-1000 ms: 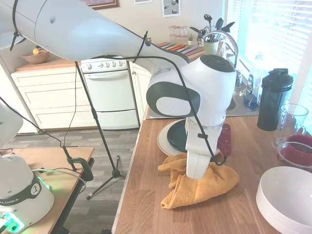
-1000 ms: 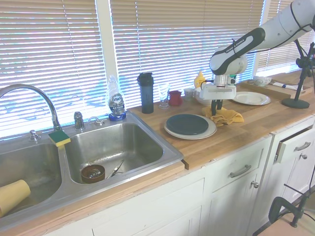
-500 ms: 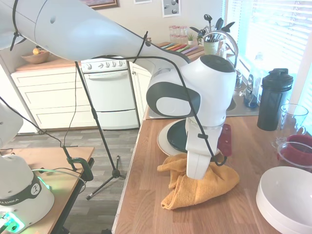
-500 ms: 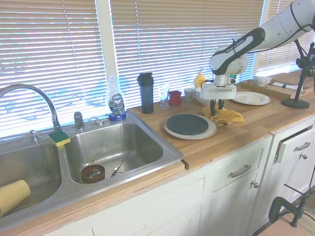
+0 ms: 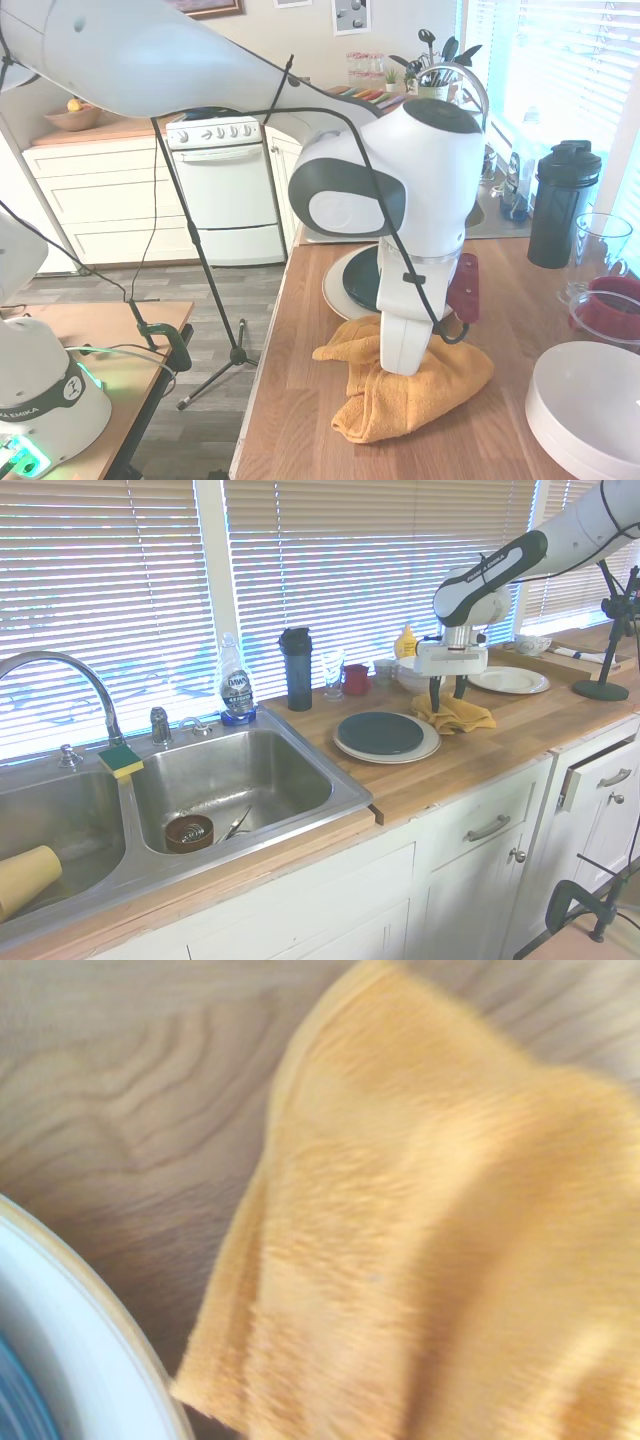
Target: Wipe the blue plate in counterclockwise motion
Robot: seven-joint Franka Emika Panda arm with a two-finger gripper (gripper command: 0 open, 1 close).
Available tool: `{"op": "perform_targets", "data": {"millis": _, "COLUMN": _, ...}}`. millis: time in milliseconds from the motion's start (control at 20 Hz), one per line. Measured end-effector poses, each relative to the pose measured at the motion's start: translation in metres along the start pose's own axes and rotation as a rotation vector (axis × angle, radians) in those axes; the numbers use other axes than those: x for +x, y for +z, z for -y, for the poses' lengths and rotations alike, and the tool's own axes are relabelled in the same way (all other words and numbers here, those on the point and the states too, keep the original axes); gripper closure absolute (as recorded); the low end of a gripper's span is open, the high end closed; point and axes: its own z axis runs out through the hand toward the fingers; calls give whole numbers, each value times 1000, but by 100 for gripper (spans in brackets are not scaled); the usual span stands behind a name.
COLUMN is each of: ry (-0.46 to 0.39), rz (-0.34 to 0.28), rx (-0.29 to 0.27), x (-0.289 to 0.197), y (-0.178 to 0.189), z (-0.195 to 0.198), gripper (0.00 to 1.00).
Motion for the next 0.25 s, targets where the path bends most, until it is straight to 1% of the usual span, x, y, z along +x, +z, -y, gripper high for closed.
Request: {"op": "perform_targets", "data": {"millis": 250, "ry": -11, "rz": -40, "rx": 32, "x": -6, "y": -35, "z": -21, "gripper": 0}}
